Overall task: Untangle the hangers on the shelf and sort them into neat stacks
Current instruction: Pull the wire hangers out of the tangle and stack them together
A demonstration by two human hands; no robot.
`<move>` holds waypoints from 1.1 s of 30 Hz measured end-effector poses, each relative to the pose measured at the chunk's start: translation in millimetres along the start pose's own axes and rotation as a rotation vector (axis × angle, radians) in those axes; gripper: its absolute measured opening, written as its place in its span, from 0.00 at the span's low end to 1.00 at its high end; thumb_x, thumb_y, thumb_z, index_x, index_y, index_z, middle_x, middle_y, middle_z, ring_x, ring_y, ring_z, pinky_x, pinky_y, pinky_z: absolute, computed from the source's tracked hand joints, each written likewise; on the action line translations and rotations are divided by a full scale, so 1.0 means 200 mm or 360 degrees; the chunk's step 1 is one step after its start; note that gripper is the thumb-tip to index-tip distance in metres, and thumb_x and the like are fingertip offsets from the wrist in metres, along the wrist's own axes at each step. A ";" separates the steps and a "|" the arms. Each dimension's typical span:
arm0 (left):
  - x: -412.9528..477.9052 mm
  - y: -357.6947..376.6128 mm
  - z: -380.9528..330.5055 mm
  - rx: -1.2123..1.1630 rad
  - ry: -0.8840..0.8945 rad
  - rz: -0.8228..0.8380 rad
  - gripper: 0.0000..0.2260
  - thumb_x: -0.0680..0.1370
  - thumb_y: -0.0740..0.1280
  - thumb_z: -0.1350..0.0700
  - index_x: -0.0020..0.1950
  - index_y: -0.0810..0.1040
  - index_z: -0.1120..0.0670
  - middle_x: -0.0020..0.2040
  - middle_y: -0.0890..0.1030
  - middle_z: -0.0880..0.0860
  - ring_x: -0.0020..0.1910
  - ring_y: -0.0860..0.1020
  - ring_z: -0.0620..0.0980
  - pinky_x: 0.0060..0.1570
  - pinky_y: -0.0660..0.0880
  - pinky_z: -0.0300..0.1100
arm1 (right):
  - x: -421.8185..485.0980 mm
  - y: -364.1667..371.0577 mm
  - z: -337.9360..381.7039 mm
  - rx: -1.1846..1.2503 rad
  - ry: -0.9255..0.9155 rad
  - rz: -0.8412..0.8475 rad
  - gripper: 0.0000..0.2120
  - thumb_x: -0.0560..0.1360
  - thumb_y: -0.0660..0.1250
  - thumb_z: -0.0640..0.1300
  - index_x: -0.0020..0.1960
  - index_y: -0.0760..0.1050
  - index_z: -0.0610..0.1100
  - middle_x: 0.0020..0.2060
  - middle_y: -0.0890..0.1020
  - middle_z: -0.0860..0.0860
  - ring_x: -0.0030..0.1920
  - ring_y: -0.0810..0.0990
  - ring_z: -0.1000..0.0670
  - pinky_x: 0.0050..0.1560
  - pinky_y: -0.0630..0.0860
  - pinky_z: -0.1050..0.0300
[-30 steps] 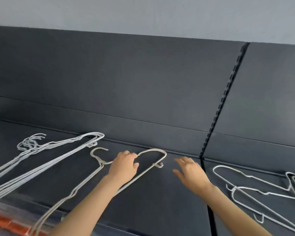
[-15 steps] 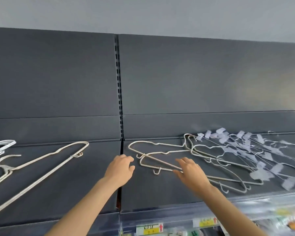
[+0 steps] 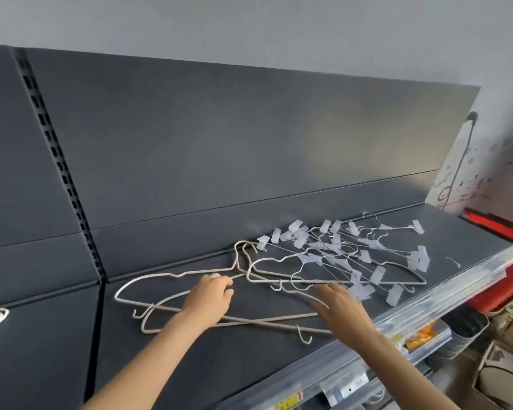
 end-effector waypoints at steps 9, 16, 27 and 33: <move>0.33 0.13 -0.10 -0.0045 0.0169 0.0039 0.13 0.80 0.56 0.57 0.59 0.77 0.56 0.57 0.78 0.53 0.58 0.73 0.53 0.56 0.71 0.46 | 0.19 0.00 -0.16 0.0004 0.0199 -0.0020 0.21 0.78 0.58 0.47 0.69 0.64 0.45 0.65 0.71 0.48 0.64 0.70 0.47 0.61 0.70 0.54; 0.47 0.20 -0.11 -0.0032 0.0133 0.0034 0.14 0.80 0.55 0.57 0.59 0.77 0.56 0.57 0.78 0.53 0.59 0.72 0.53 0.56 0.72 0.46 | 0.36 0.01 -0.23 -0.0127 0.0125 -0.0083 0.17 0.77 0.59 0.48 0.65 0.68 0.44 0.63 0.72 0.48 0.63 0.69 0.46 0.63 0.67 0.54; 0.68 0.38 -0.29 0.0120 -0.0062 0.0074 0.15 0.80 0.57 0.56 0.66 0.72 0.52 0.64 0.74 0.53 0.64 0.70 0.53 0.60 0.69 0.45 | 0.64 0.04 -0.36 -0.0509 -0.0040 0.0207 0.19 0.73 0.57 0.36 0.64 0.64 0.44 0.57 0.76 0.45 0.59 0.73 0.42 0.58 0.68 0.52; 0.68 0.39 -0.29 -0.0068 -0.0123 0.0047 0.12 0.79 0.59 0.57 0.57 0.80 0.50 0.53 0.77 0.53 0.57 0.74 0.53 0.56 0.71 0.46 | 0.72 -0.16 -0.50 -0.0189 -0.0042 0.0171 0.26 0.74 0.56 0.38 0.69 0.62 0.56 0.58 0.77 0.48 0.58 0.76 0.43 0.51 0.72 0.54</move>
Point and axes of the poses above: each hand's wrist, its own x-axis towards the middle knuckle, its own y-axis out of the palm, z = x × y, the point moved 1 cm from there along x, towards the middle knuckle
